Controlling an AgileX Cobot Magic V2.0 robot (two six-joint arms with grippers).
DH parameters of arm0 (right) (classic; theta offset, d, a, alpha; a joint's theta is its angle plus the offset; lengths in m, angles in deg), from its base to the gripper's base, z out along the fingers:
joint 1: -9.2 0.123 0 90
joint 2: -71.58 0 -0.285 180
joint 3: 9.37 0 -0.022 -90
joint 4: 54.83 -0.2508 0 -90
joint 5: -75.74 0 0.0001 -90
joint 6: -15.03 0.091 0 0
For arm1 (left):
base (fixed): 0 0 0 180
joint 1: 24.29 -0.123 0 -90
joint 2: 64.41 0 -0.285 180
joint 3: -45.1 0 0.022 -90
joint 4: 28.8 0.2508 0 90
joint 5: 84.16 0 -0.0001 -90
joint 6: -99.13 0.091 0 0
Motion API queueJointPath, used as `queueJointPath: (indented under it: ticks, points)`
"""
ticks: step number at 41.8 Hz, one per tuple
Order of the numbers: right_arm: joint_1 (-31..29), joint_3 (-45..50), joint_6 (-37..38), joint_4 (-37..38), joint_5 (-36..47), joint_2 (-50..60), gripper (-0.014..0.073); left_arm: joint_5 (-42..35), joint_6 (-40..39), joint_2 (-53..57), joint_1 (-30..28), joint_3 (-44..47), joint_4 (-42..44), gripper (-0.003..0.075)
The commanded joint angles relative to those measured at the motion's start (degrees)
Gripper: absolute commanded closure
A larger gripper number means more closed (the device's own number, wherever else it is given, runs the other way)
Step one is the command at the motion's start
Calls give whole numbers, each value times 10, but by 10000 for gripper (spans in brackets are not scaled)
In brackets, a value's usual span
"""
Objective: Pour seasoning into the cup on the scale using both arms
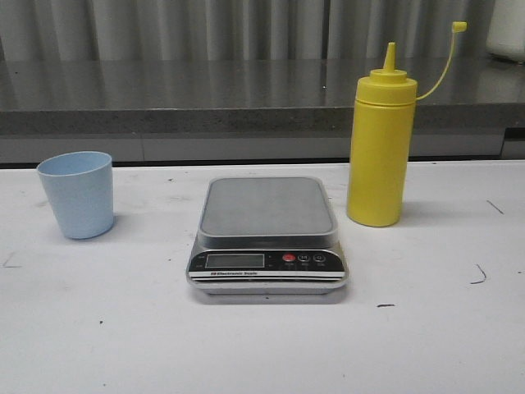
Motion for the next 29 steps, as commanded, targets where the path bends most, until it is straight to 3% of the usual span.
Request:
queueJointPath:
  ticks: [1,6,17,22,29]
  points:
    - [-2,-76,-3,11,-3,6,713,-19,0,3,-1,-79,-2,740]
    - [-2,-168,-3,28,-76,-19,713,30,0,-29,-1,-178,-2,740]
    - [-2,-331,-3,29,-231,-152,713,218,0,-172,-1,-391,-2,740]
    - [-2,-358,-3,29,-269,-209,713,292,0,-228,-1,-422,-2,740]
    - [-2,-358,-3,29,-287,-275,713,339,0,-290,-1,-422,-2,740]
